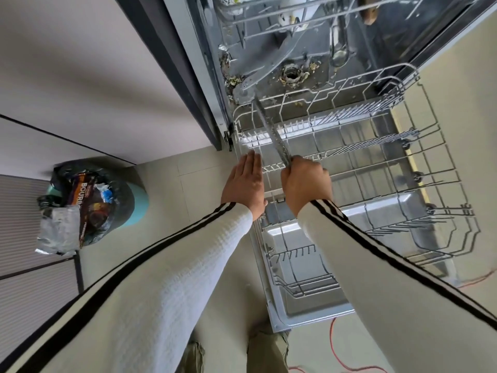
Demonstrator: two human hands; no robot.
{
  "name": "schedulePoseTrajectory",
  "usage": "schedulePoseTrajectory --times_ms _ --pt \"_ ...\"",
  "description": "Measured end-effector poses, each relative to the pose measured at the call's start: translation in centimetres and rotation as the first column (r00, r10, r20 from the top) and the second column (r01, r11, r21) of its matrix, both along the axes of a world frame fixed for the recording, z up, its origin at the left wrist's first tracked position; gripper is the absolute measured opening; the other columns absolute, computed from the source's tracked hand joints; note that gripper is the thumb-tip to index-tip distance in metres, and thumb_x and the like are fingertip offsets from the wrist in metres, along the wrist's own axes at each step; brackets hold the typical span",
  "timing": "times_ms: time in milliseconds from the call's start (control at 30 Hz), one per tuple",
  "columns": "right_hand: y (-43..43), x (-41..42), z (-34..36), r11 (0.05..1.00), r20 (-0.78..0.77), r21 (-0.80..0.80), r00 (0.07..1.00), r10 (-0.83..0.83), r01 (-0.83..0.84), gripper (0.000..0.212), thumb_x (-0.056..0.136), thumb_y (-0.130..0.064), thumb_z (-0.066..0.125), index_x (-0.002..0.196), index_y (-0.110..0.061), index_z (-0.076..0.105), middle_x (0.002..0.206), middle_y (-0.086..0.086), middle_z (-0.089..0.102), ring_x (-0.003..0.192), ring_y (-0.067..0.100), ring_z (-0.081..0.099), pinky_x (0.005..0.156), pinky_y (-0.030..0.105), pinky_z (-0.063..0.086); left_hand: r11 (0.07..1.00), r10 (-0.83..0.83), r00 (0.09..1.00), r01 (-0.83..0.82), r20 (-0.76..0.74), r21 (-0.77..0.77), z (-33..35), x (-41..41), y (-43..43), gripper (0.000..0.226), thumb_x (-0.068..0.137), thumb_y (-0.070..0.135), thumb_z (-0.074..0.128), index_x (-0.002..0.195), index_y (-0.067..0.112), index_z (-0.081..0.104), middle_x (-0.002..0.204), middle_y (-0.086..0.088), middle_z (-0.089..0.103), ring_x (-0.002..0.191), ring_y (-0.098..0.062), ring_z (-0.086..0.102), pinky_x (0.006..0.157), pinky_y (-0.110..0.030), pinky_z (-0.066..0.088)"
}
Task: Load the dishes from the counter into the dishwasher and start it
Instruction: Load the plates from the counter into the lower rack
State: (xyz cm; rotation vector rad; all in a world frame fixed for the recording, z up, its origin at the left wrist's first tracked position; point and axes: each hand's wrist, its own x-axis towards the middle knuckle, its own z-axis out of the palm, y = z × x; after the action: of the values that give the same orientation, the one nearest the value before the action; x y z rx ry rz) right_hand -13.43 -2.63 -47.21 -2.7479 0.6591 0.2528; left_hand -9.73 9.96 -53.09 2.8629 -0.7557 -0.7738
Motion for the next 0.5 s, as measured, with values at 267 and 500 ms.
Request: schedulePoseTrajectory --times_ms 267,500 --pt "0.9 -1.9 -5.2 0.998 -0.251 -0.030 0.967 0.040 -0.049 0.014 0.101 -0.018 0.049 0.101 -0.009 0.059 0.096 0.011 0.067 0.086 0.033 0.070 0.057 0.034 0.049 0.999 -0.006 1.000 0.005 0.001 0.036 -3.4 -0.4 1.3 0.121 0.081 0.049 0.076 0.156 0.003 -0.007 0.166 -0.015 -0.007 0.153 -0.029 -0.002 0.125 -0.040 0.010" --pt "1.7 -2.3 -6.1 0.998 -0.218 0.012 0.975 -0.049 0.053 0.028 0.098 -0.031 0.049 0.113 -0.008 0.053 0.108 0.012 0.063 0.098 0.033 0.063 0.071 0.041 0.052 1.000 0.013 1.000 -0.013 -0.014 0.016 -3.1 -0.6 1.5 0.119 0.083 0.046 0.075 0.156 0.003 -0.008 0.165 -0.014 -0.009 0.153 -0.028 -0.004 0.125 -0.037 0.005"
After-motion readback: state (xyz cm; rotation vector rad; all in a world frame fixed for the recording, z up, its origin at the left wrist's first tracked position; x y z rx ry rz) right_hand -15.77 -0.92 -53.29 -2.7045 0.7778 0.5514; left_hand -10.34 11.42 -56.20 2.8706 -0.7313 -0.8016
